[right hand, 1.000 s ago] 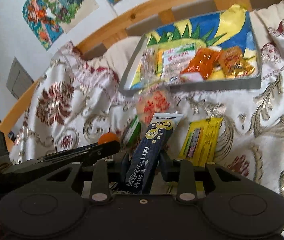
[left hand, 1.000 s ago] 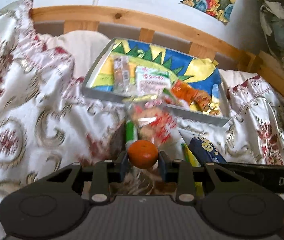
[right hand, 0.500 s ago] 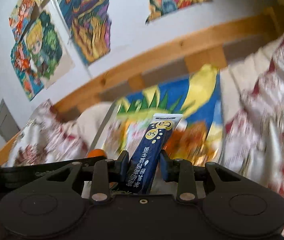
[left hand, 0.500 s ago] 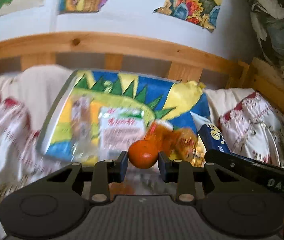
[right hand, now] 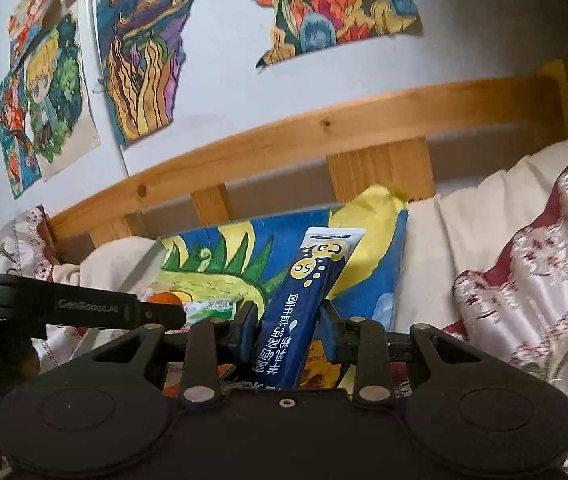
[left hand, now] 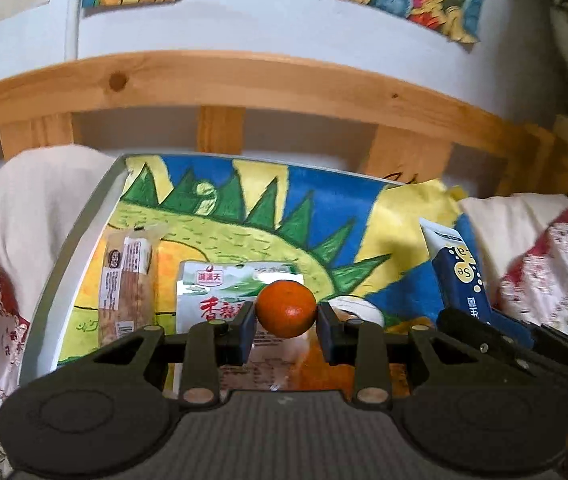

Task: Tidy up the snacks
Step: 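Carry the orange into the tray with the left tool while the right tool drops the blue tube in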

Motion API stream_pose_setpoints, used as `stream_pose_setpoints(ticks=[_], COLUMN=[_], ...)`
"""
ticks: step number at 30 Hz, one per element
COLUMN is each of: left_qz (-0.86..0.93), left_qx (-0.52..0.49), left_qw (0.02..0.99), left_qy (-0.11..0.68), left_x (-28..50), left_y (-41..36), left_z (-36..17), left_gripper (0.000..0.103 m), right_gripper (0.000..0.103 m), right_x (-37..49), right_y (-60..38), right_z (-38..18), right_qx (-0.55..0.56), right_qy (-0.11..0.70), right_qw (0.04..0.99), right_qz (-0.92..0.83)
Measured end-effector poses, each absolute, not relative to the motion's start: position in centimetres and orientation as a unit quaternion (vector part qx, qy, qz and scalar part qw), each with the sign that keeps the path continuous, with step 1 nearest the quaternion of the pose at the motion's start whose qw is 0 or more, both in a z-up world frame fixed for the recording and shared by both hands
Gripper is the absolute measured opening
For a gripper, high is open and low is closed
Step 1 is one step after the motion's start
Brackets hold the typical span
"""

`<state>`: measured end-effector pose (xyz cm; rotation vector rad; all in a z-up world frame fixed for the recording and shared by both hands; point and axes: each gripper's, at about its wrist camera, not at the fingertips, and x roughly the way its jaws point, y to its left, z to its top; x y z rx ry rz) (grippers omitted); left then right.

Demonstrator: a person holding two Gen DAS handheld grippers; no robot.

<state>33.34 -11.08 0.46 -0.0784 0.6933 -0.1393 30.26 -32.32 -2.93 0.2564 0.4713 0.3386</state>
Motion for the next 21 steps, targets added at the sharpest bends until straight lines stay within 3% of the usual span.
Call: stream_pose_setpoints(ticks=[15,21], left_qz=[-0.055,-0.048], left_qx=[-0.014,-0.022], left_qw=[0.934,0.934], left_qy=[0.352,0.353], left_x=[33.7,33.5], left_y=[-11.1,-10.7], left_z=[-2.4,-2.3], left_gripper=[0.036,0.048], right_gripper=[0.036,0.039], right_x=[30.6,30.6], right_y=[-30.6,-30.5], right_z=[-4.9,-4.9], right_qx=[0.090,0.087], right_qy=[0.270,0.271], right_qw=[0.945,0.946], right_qz=[0.160,0.156])
